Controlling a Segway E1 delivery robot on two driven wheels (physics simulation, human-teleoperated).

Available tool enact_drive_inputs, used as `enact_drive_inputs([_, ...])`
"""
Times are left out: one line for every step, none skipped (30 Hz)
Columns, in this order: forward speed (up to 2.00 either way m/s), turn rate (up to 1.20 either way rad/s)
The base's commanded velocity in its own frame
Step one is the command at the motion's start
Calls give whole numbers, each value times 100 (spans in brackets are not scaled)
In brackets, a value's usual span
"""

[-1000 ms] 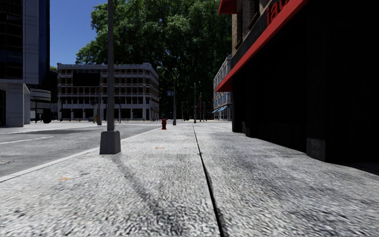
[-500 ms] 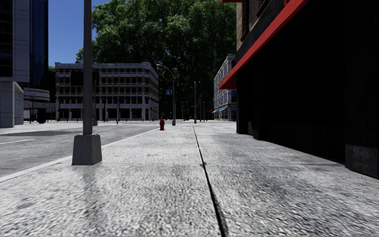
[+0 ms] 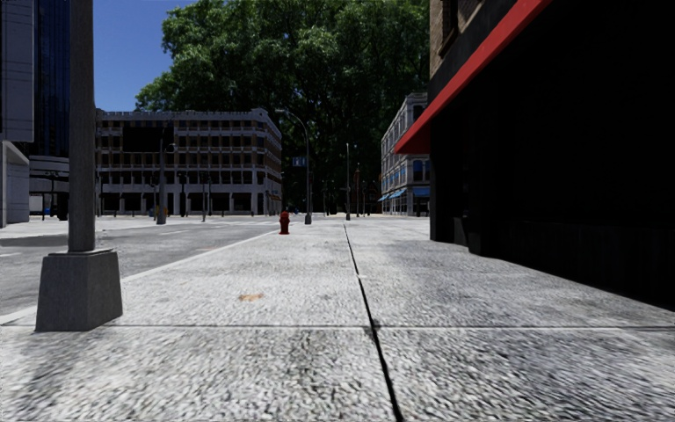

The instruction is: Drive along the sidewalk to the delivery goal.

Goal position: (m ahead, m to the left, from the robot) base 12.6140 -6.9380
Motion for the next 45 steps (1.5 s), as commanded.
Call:
enact_drive_inputs([196,0])
enact_drive_inputs([196,0])
enact_drive_inputs([196,0])
enact_drive_inputs([196,0])
enact_drive_inputs([196,0])
enact_drive_inputs([196,0])
enact_drive_inputs([196,0])
enact_drive_inputs([196,0])
enact_drive_inputs([196,0])
enact_drive_inputs([197,0])
enact_drive_inputs([197,0])
enact_drive_inputs([197,0])
enact_drive_inputs([197,0])
enact_drive_inputs([197,0])
enact_drive_inputs([197,0])
enact_drive_inputs([197,0])
enact_drive_inputs([197,0])
enact_drive_inputs([197,0])
enact_drive_inputs([197,0])
enact_drive_inputs([197,0])
enact_drive_inputs([197,0])
enact_drive_inputs([197,0])
enact_drive_inputs([197,0])
enact_drive_inputs([197,0])
enact_drive_inputs([197,0])
enact_drive_inputs([197,0])
enact_drive_inputs([197,0])
enact_drive_inputs([197,0])
enact_drive_inputs([197,0])
enact_drive_inputs([197,0])
enact_drive_inputs([197,0])
enact_drive_inputs([197,0])
enact_drive_inputs([197,0])
enact_drive_inputs([197,0])
enact_drive_inputs([197,0])
enact_drive_inputs([197,0])
enact_drive_inputs([197,0])
enact_drive_inputs([197,0])
enact_drive_inputs([197,0])
enact_drive_inputs([197,0])
enact_drive_inputs([197,0])
enact_drive_inputs([197,0])
enact_drive_inputs([197,0])
enact_drive_inputs([197,0])
enact_drive_inputs([197,0])
